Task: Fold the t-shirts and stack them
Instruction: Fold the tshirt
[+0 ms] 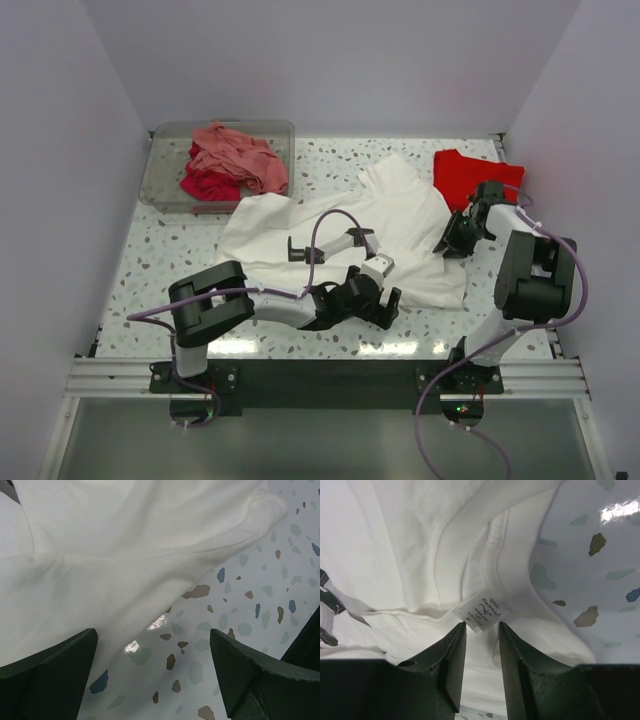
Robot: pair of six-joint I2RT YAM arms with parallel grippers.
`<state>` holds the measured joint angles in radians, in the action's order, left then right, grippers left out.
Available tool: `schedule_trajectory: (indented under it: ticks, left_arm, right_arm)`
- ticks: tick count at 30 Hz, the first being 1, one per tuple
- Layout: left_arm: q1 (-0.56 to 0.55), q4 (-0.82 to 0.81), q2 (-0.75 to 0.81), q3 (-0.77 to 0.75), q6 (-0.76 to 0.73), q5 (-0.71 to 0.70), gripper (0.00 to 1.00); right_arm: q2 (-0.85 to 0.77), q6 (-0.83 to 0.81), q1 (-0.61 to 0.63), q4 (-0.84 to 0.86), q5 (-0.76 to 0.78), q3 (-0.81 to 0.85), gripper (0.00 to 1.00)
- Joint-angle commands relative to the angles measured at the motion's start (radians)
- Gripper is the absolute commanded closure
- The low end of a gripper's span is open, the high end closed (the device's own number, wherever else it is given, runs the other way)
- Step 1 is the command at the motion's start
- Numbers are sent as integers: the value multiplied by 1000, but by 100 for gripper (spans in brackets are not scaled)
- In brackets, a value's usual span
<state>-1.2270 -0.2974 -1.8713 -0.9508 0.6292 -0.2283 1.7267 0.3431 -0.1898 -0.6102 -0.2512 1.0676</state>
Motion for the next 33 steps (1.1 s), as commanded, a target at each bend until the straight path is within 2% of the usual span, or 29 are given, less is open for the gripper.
schedule_trajectory:
  ticks: [1,11,33]
  left_arm:
    - [-19,104,-8,20,38,21,0]
    - [-22,109,-8,18,38,17,0]
    - [-26,121,8,24,40,1,0]
  right_arm:
    - [-88,14,1,7,-19,-20,63]
    - [-182,16,0,-42,6,-9,56]
    - [-150,0,0,-7,20,-104,60]
